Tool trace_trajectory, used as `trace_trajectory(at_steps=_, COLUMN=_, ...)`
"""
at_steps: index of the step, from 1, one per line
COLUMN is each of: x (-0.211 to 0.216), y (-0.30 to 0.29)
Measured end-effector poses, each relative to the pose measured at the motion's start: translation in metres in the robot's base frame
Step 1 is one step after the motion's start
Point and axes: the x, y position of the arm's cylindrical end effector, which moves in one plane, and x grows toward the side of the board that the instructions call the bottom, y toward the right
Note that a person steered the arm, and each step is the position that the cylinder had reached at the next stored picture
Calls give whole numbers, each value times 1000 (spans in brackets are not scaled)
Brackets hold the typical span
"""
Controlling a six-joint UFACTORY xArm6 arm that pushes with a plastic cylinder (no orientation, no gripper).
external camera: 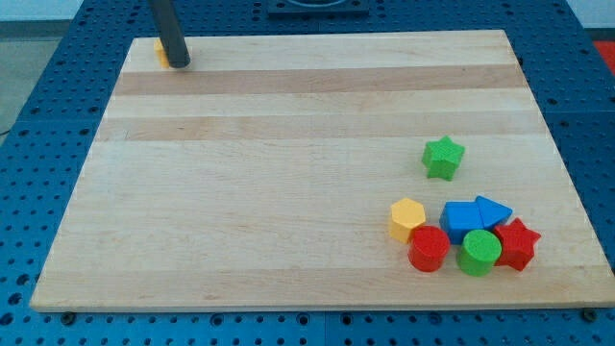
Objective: Move the green star bit a down
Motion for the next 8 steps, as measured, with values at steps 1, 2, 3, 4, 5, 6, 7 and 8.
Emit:
trace_trajectory(at_steps=1, x=-2, y=-1)
trace_trajectory(at_steps=2, x=-2, y=-1)
trace_trajectory(at_steps=3, x=20, y=6)
trace_trajectory(at_steps=4, x=66, y=33)
trace_trajectory(at_steps=5, x=93, y=40)
trace_trajectory(at_steps=6, x=104, y=44)
trace_trajectory(at_steps=7, x=104, y=44)
trace_trajectory(at_steps=8, x=104, y=44)
